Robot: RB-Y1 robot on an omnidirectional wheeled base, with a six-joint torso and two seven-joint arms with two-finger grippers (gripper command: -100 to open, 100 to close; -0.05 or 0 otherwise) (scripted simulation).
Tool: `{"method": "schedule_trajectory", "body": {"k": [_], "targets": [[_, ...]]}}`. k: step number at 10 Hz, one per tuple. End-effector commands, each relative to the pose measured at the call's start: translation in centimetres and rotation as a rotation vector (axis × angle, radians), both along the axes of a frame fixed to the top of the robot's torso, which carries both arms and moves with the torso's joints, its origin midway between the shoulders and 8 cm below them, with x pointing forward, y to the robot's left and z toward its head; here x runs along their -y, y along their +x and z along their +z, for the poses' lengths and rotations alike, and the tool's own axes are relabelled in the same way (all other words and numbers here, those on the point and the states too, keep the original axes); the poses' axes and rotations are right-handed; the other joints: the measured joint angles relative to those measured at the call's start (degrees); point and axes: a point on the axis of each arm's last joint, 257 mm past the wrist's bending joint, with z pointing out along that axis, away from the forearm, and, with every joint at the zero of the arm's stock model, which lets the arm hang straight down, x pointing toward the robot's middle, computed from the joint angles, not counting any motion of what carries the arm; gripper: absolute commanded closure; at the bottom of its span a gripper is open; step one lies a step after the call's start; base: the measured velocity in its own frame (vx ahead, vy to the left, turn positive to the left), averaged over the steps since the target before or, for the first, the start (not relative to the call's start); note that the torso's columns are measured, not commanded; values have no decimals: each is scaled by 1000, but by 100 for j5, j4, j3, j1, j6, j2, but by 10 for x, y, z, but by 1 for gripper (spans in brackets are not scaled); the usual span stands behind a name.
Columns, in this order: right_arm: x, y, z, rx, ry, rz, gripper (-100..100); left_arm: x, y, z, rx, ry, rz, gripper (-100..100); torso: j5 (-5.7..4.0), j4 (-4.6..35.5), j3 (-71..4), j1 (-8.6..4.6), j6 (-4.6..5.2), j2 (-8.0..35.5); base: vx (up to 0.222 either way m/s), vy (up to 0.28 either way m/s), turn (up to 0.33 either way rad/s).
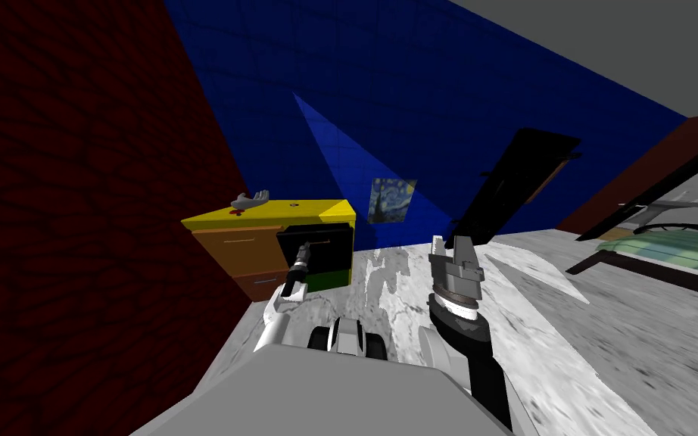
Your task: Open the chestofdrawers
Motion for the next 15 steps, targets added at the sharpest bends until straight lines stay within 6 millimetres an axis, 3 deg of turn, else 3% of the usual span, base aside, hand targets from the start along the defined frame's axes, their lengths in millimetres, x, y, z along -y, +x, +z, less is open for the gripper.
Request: {"method": "schedule_trajectory", "body": {"k": [1,2,4,5,6,7,8,10,12,13,15], "targets": [[0,0,0,0,0,0,0,-25,10,-3,-8,21,40,100,0,7,8,3,6,15,-132,-13,-92],[0,0,0,0,0,0,0,-31,20,7,11,46,45,100,1,4,6,9,-12,8,-144,-19,-120],[0,0,0,0,0,0,0,-43,19,-4,-9,35,69,100,-2,10,5,14,-24,9,-75,-32,-41],[0,0,0,0,0,0,0,-50,28,7,11,55,75,100,-1,7,-3,22,-30,-4,-86,-25,-98],[0,0,0,0,0,0,0,-60,27,-4,-9,43,96,100,0,10,4,22,-15,11,-101,-23,-92],[0,0,0,0,0,0,0,-63,37,6,8,61,95,100,5,5,10,24,-23,17,-151,-15,-142],[0,0,0,0,0,0,0,-73,36,-3,-9,46,116,100,4,10,17,24,-16,30,-136,-20,-87],[0,0,0,0,0,0,0,-79,45,5,6,60,120,100,2,7,3,36,-49,4,-71,-25,-55],[0,0,0,0,0,0,0,-89,43,-3,-9,42,142,100,1,11,10,27,-34,17,-62,-13,-43],[0,0,0,0,0,0,0,-91,56,3,-1,45,140,100,6,5,6,39,-46,11,-92,-10,-98],[0,0,0,0,0,0,0,-101,51,-2,-9,34,161,100,4,8,16,25,-37,28,-88,-23,-52]]}}
